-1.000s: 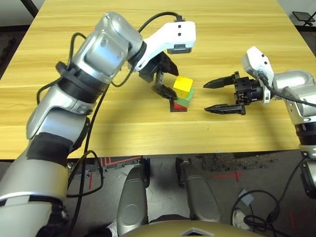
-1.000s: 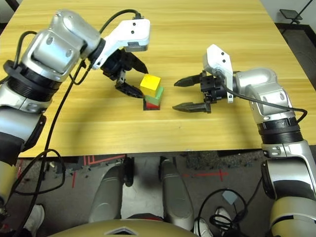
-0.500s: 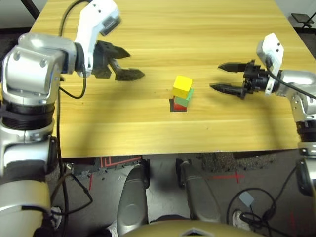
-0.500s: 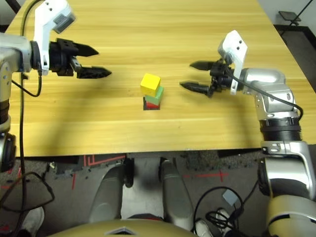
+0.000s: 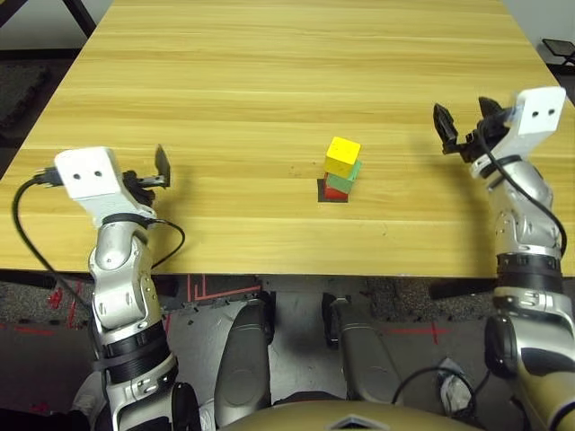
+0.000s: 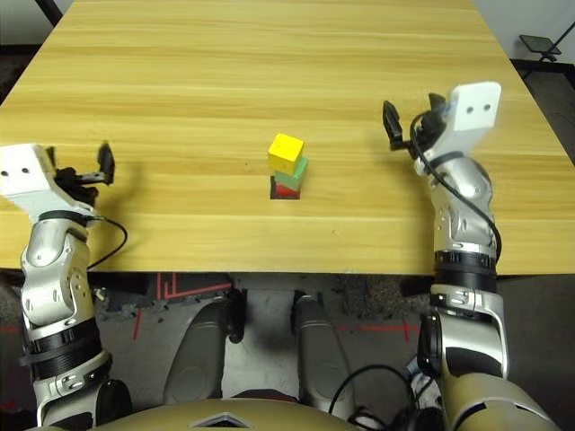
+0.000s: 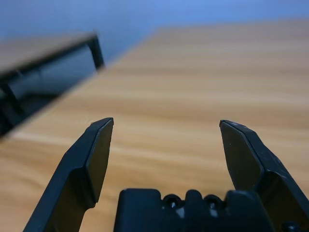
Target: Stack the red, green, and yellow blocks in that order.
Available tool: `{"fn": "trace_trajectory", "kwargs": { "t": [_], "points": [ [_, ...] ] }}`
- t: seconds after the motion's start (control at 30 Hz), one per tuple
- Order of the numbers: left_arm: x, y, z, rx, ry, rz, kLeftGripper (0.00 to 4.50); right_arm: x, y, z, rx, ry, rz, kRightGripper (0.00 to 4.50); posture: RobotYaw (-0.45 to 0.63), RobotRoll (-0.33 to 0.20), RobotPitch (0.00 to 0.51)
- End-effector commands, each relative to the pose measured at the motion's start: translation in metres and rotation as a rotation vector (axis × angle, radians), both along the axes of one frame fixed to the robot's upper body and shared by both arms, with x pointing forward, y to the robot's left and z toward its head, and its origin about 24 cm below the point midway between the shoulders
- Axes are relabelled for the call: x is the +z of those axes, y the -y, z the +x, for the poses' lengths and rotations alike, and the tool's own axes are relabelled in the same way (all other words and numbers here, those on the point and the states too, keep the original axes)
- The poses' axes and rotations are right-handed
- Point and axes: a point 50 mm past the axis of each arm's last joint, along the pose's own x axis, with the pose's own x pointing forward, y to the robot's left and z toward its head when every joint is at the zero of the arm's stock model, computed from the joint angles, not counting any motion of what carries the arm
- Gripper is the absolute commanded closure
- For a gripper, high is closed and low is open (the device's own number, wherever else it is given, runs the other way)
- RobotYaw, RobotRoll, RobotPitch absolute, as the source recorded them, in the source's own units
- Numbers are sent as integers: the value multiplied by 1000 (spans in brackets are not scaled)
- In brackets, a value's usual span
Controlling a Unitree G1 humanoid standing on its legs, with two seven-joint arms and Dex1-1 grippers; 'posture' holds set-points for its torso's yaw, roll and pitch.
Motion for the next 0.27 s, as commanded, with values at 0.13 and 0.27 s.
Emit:
{"fn": "trace_trajectory", "kwargs": {
  "t": [0.13,0.27],
  "points": [
    [-11,-4,1,2,24,52,22,-19,5,-9,-26,-21,31,0,-82,-139,280],
    [-11,1,4,-43,37,59,22,-17,7,-11,-39,-12,34,0,-108,-142,278]
  ]
}}
